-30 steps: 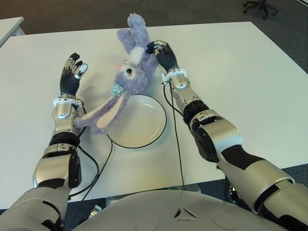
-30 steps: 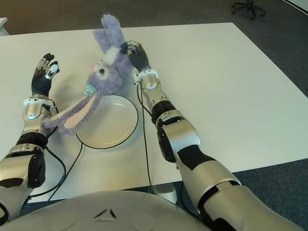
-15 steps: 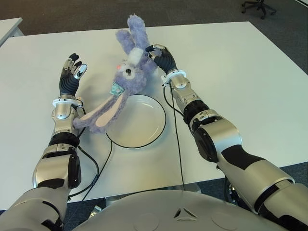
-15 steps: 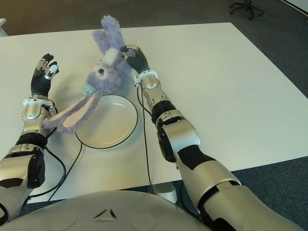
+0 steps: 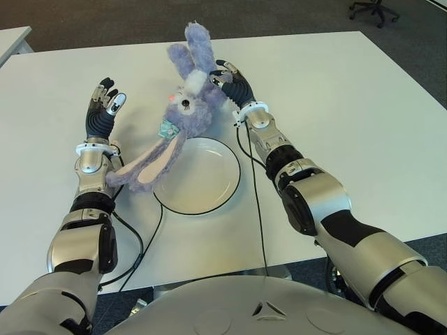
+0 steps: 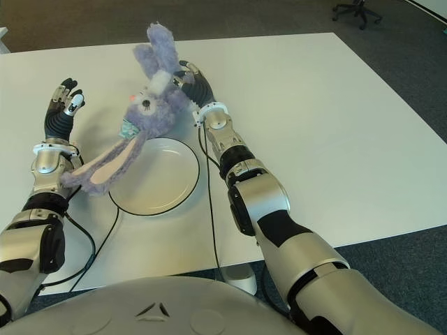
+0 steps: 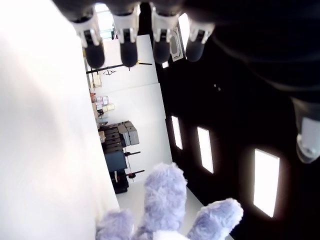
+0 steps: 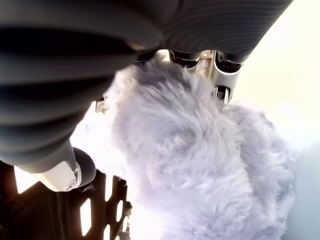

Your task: Put the doll into the plate.

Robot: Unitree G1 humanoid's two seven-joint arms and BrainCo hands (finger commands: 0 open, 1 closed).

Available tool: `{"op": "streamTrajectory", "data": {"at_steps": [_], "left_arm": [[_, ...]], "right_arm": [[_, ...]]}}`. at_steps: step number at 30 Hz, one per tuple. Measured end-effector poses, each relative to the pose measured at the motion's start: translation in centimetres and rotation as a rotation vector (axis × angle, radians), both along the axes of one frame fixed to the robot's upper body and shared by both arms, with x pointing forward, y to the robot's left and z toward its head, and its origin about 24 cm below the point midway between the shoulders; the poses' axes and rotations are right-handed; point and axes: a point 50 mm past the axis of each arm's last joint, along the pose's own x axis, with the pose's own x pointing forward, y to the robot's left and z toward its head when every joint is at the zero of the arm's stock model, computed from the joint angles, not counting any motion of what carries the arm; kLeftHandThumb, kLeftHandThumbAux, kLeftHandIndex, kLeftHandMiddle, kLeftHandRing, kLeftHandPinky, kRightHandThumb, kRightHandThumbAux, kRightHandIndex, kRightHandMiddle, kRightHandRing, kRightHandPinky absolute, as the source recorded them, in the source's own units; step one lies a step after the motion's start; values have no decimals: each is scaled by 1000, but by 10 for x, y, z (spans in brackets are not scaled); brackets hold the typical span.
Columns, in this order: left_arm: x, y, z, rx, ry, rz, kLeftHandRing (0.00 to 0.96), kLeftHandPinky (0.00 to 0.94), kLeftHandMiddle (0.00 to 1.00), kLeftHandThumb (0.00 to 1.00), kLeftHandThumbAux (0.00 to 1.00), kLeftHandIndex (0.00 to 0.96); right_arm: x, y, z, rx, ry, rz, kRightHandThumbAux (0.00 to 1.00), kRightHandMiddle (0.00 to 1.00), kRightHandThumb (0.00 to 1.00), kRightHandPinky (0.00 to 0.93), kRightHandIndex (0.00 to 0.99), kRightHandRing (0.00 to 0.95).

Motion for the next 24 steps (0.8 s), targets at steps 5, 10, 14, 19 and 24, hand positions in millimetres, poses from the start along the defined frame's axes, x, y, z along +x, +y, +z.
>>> {"op": "streamTrajectory", "data": {"at_steps": [5,10,14,19,24], "left_arm": [[0,0,0,1,1,1,78,102,64,0,434,0],[-1,1,0,2,2,1,83,116,67,0,427,0],[-1,1,0,3,2,2,93,113,74,0,418,0],[-1,1,0,3,0,1,95,104,72,0,414,0],[-1,1,0,4,-2,1,100,111,72,0,414,0]], "right_arm": [[0,1,-1,-13,2,6,551,143,542,165,98,143],[-1,2,-1,-23,0,12,546,144,540,170,101,143],[-1,3,-1,-36,-4,18,546,147,535,173,115,147],[-1,4,0,-46,-10,24,550,143,538,175,116,142],[-2,5,0,-50,-12,27,553,149,542,175,120,145]]}}
